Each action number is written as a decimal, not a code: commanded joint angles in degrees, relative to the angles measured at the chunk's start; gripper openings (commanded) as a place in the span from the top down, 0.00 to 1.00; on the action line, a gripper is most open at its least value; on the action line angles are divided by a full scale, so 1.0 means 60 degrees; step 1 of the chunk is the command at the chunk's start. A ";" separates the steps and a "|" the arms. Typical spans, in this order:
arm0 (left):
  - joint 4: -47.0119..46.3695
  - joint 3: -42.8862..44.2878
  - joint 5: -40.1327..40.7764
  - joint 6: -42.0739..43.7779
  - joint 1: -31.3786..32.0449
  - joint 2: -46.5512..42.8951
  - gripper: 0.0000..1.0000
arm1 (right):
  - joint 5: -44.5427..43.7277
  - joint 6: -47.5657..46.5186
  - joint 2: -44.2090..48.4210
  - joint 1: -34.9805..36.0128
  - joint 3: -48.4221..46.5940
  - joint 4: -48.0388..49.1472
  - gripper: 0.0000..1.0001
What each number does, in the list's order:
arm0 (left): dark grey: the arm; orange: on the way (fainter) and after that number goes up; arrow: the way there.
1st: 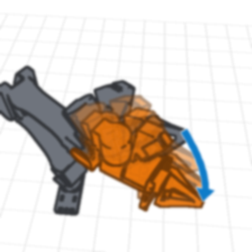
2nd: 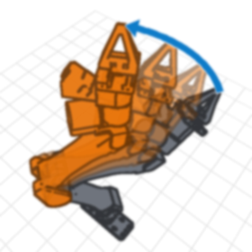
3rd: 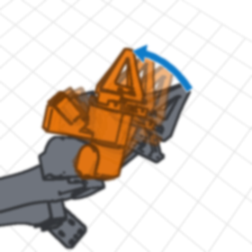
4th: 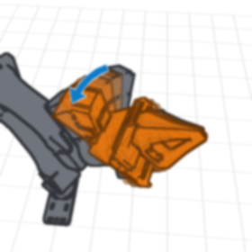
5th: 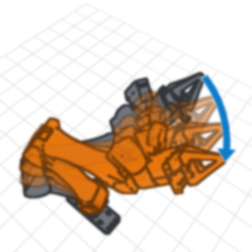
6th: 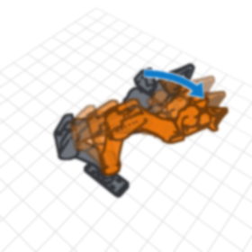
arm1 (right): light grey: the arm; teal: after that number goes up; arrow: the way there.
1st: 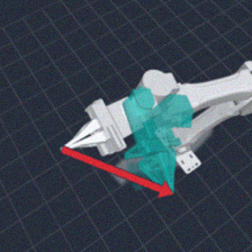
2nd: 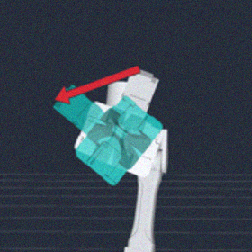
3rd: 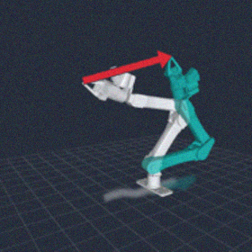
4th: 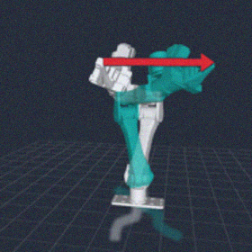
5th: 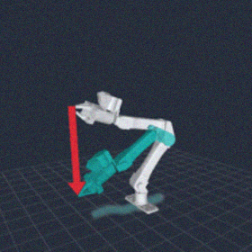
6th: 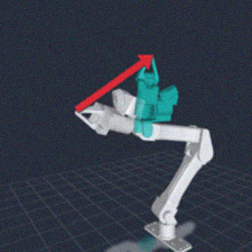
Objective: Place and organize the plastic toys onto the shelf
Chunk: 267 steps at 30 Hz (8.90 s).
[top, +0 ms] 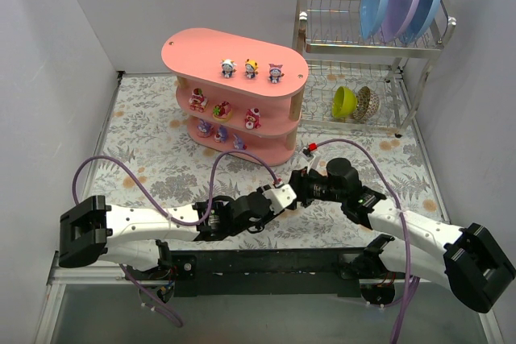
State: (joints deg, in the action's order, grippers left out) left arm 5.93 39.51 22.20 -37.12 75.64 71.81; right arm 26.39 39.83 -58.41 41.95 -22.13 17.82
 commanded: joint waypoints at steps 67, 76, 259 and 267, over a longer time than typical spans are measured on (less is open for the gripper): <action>0.4052 0.3201 0.3537 -2.0430 0.0138 0.0864 0.23 | -0.1820 -0.0252 0.2953 -0.0239 0.3586 0.5482 0.99; 0.3919 0.2733 0.3654 -1.9408 0.0065 0.0060 0.26 | -0.2055 -0.0881 0.2880 -0.0239 0.3586 0.5159 0.99; 0.3918 1.0979 0.1442 0.2540 -0.7875 0.2548 0.45 | -0.6391 -0.5658 0.2323 0.3994 0.0553 0.0398 0.10; 0.3685 1.1389 0.1676 0.2101 -0.7875 0.2388 0.38 | -0.6303 -0.5628 0.2367 0.3994 0.0612 0.0442 0.10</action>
State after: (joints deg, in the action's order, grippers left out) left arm 29.34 104.33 31.48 -22.59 28.64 89.58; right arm -11.79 5.80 -44.38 65.71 -18.85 17.26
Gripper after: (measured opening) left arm 0.604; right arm 0.904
